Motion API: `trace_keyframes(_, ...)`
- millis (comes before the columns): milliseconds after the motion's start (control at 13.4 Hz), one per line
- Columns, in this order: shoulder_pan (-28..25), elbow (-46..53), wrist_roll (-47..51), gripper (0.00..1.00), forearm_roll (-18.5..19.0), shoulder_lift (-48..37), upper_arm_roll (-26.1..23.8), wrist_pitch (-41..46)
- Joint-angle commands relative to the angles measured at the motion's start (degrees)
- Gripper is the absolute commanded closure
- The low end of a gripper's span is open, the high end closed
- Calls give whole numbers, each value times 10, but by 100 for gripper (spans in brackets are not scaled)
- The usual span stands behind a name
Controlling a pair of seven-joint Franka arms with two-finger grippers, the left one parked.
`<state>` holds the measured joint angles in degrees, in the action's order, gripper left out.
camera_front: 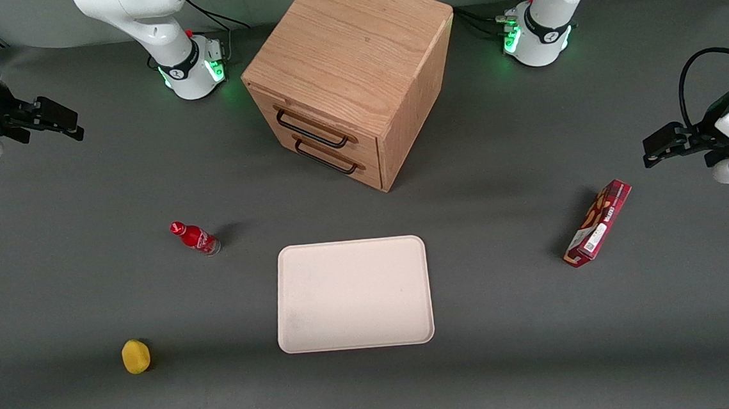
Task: Open upper drawer
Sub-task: 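Move the right gripper toward the upper drawer's black handle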
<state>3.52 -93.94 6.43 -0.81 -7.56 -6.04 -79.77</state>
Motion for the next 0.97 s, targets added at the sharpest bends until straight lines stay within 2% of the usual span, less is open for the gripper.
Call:
trace_keyframes(0,-4,11,3,0,10,3,0,13)
trace_keyframes(449,-3,37,7,0,6,3,1,25)
trace_keyframes(599,-11,51,16,0,6,-5,-15,37)
trace_keyframes(898,-10,84,22,0,6,4,-127,62)
